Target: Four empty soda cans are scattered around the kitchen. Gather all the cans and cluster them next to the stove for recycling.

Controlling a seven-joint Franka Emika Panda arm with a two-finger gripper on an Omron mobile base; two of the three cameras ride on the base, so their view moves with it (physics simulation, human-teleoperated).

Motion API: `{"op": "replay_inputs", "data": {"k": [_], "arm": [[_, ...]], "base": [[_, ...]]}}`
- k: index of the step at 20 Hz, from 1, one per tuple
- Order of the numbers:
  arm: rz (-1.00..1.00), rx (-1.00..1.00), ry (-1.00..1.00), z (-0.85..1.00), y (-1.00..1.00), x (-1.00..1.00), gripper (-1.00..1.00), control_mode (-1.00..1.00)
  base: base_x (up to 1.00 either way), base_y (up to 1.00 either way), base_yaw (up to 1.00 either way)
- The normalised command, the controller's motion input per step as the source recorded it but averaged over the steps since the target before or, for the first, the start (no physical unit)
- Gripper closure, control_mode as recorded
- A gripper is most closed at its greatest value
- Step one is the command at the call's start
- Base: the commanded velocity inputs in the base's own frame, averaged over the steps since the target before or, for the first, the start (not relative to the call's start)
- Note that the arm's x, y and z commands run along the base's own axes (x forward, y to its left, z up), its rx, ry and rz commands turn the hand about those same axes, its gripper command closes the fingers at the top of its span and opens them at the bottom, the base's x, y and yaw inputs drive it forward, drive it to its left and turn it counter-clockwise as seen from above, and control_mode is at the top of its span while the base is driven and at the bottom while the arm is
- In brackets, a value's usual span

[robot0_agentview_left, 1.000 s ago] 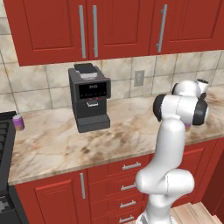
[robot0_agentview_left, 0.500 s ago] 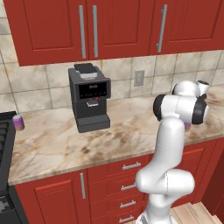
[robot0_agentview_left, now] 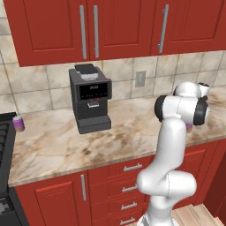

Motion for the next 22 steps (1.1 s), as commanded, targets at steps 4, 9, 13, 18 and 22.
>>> {"op": "replay_inputs", "data": {"k": [4, 9, 13, 18, 22], "arm": [[-0.04, 0.0, 0.04, -0.05, 0.06, 0.0, -1.0, -1.0], [-0.04, 0.0, 0.04, -0.06, 0.06, 0.0, -1.0, -1.0], [-0.03, 0.0, 0.02, -0.12, 0.02, 0.0, -1.0, -1.0], [-0.02, 0.0, 0.03, -0.16, 0.0, 0.0, -1.0, -1.0], [-0.03, 0.0, 0.06, -0.17, 0.0, 0.0, -1.0, -1.0]], "base": [[0.0, 0.0, 0.0], [0.0, 0.0, 0.0], [0.0, 0.0, 0.0], [0.0, 0.0, 0.0], [0.0, 0.0, 0.0]]}}
